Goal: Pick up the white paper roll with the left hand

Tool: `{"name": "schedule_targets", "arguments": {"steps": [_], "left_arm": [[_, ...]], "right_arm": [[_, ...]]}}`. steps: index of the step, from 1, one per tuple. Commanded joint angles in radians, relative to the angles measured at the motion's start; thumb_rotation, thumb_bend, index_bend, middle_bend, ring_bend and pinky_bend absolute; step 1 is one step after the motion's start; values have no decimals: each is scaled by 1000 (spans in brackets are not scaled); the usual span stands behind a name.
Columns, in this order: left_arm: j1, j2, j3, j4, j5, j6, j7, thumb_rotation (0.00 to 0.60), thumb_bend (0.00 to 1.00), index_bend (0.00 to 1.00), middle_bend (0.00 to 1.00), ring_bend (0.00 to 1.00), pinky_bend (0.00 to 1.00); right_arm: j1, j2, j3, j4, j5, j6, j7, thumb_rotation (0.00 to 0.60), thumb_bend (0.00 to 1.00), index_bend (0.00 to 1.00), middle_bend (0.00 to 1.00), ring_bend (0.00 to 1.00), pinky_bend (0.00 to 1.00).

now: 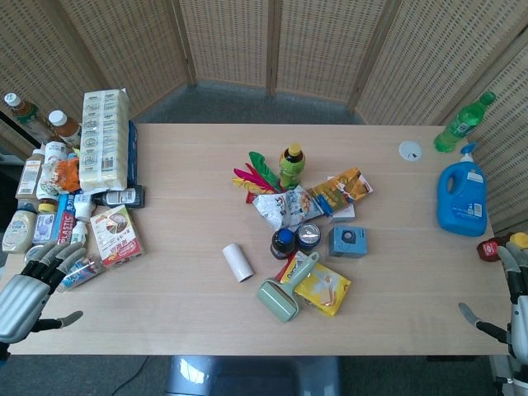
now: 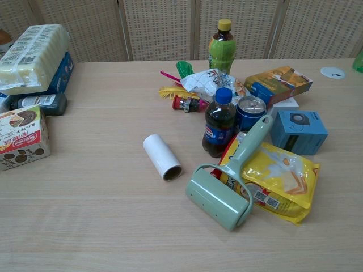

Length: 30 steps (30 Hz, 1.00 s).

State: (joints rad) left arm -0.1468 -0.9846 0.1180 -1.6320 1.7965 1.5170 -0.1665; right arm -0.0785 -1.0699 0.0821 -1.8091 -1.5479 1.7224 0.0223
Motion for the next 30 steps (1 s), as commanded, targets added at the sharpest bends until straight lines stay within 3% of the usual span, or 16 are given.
{"name": "schedule_targets", "arguments": {"steps": [1, 5, 9, 11, 19, 30], "left_arm": [[-3, -8, 8, 1, 18, -10, 15, 600, 0, 0, 0, 0, 0], [-30, -29, 6, 13, 31, -50, 20, 600, 0, 0, 0, 0, 0], [-117, -84, -25, 59, 110, -99, 37, 600, 0, 36, 0, 0, 0], [-176, -114, -47, 75, 136, -154, 63, 600, 0, 81, 0, 0, 0], [-385, -244, -108, 121, 178, -407, 225, 600, 0, 104, 0, 0, 0], [-526, -398, -184, 132, -16, -706, 418, 600, 0, 80, 0, 0, 32]], "right_arm": [[-4, 3, 1, -3, -3, 5, 0, 600, 0, 0, 0, 0, 0], [-10, 9, 5, -10, -2, 14, 14, 600, 0, 0, 0, 0, 0], [-11, 27, 8, -17, 2, 10, 57, 600, 0, 0, 0, 0, 0], [-13, 34, 12, -16, 10, 8, 72, 600, 0, 0, 0, 0, 0], [-18, 46, 13, -20, 10, 6, 98, 600, 0, 0, 0, 0, 0], [-18, 55, 14, -20, 16, -5, 121, 600, 0, 0, 0, 0, 0]]}}
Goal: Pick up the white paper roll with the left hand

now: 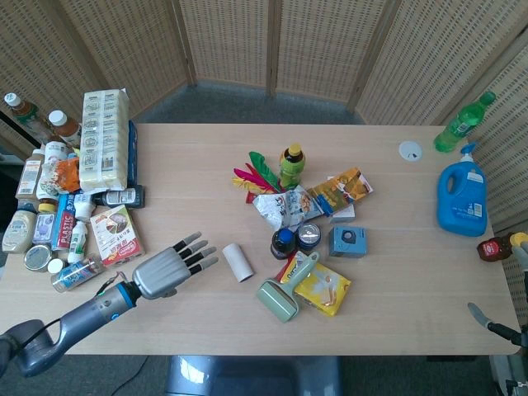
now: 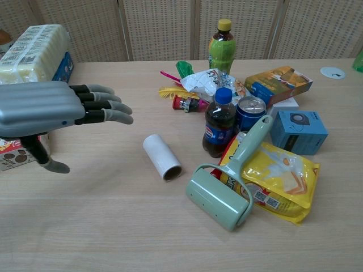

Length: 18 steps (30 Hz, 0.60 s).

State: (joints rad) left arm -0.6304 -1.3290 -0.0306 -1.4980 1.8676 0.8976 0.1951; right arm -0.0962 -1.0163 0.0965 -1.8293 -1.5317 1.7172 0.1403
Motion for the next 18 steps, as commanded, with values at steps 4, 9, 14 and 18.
{"name": "schedule_targets", "arguments": {"steps": [4, 9, 14, 18], "left_arm": [[-73, -104, -66, -14, -190, -172, 162, 600, 0, 64, 0, 0, 0], [-112, -186, -103, -1, -321, -234, 267, 600, 0, 67, 0, 0, 0], [-150, -261, -114, 36, -446, -275, 381, 600, 0, 66, 0, 0, 0], [-173, -310, -109, 71, -523, -280, 446, 600, 0, 75, 0, 0, 0]], "right_arm": [[-1, 6, 0, 1, 2, -5, 10, 600, 0, 0, 0, 0, 0], [-1, 15, -1, 0, 9, -15, 30, 600, 0, 0, 0, 0, 0], [-4, 23, 3, 1, 12, -10, 55, 600, 0, 0, 0, 0, 0], [-7, 29, 7, 5, 20, -10, 76, 600, 0, 0, 0, 0, 0]]}}
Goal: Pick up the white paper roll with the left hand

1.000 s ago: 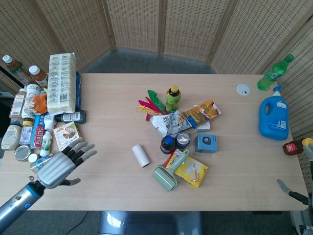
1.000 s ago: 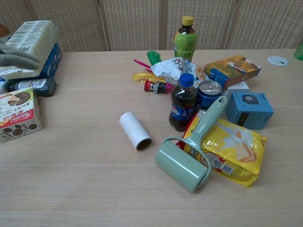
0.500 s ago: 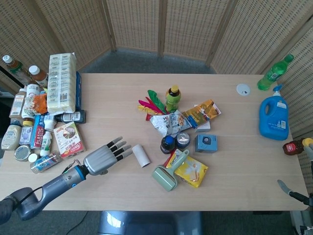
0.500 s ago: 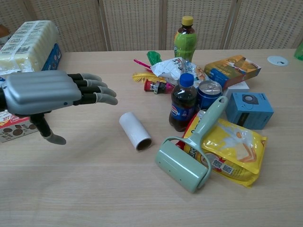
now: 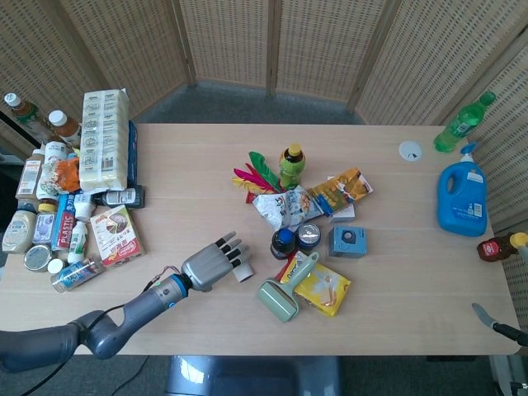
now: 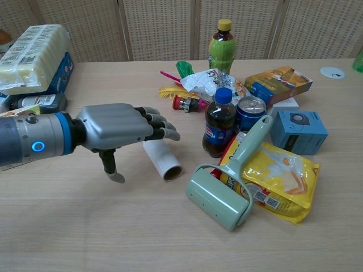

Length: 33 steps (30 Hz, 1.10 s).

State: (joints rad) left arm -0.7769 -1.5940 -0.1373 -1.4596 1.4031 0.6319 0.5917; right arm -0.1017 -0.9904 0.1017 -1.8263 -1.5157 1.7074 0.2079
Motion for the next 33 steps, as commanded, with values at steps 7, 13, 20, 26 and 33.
{"name": "schedule_targets", "arguments": {"steps": [7, 13, 20, 26, 33], "left_arm": [[-64, -137, -12, 94, -194, 17, 93, 600, 25, 428, 244, 231, 261], [-86, -185, -3, 133, -221, 87, 156, 600, 154, 723, 806, 768, 756], [-99, -87, -13, 2, -225, 167, 215, 600, 172, 728, 833, 791, 771], [-106, 77, -42, -196, -239, 234, 272, 600, 174, 728, 833, 791, 771], [-109, 283, -109, -408, -283, 312, 303, 600, 173, 726, 832, 791, 762]], "right_arm": [[-3, 11, 7, 7, 11, -1, 38, 600, 0, 0, 0, 0, 0], [-7, 16, 11, 9, 12, 7, 55, 600, 0, 0, 0, 0, 0], [-10, 23, 10, 8, 10, 6, 74, 600, 0, 0, 0, 0, 0], [-16, 30, 8, 2, 2, 14, 87, 600, 0, 0, 0, 0, 0], [-20, 35, 4, -3, -5, 17, 93, 600, 0, 0, 0, 0, 0]]}}
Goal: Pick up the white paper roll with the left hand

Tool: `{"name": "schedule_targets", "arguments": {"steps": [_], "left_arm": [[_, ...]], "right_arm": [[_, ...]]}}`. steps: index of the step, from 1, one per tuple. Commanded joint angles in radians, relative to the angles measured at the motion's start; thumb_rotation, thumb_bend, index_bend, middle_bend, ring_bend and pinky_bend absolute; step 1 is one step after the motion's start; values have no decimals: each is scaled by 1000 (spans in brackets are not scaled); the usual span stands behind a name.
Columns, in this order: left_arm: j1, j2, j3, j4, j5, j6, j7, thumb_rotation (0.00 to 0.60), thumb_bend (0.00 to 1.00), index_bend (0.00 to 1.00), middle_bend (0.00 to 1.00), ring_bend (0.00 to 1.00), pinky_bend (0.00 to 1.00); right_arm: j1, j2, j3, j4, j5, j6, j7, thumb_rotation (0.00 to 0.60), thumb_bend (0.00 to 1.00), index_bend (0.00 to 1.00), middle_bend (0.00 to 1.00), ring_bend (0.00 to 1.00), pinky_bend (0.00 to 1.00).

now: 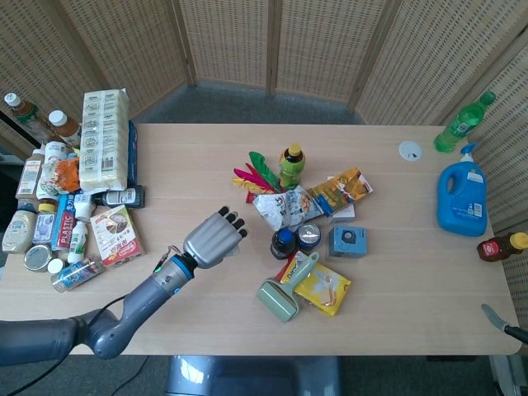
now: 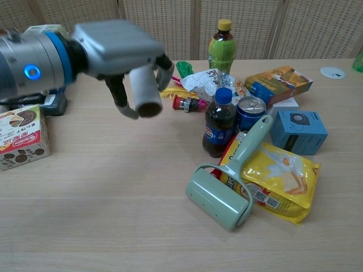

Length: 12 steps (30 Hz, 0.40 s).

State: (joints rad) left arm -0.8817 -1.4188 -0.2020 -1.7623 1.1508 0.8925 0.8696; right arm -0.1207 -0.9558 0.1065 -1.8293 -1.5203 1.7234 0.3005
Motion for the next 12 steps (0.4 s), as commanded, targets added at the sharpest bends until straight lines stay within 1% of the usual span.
{"name": "schedule_targets", "arguments": {"steps": [1, 4, 7, 12], "left_arm": [[-5, 142, -57, -136, -40, 61, 25, 600, 171, 726, 832, 792, 762], [-7, 217, -84, -200, -57, 83, 17, 600, 166, 725, 832, 791, 761], [-10, 274, -99, -240, -66, 96, 5, 600, 160, 724, 831, 791, 758], [-12, 322, -101, -268, -71, 108, -30, 600, 159, 724, 828, 790, 753]], "right_arm": [[-2, 0, 0, 0, -1, 3, 0, 600, 0, 0, 0, 0, 0], [-2, 0, 0, -3, 0, 3, -5, 600, 0, 0, 0, 0, 0], [-2, -2, 0, -4, -1, 3, -11, 600, 0, 0, 0, 0, 0], [-2, -3, -1, -7, -6, 5, -20, 600, 0, 0, 0, 0, 0]]}}
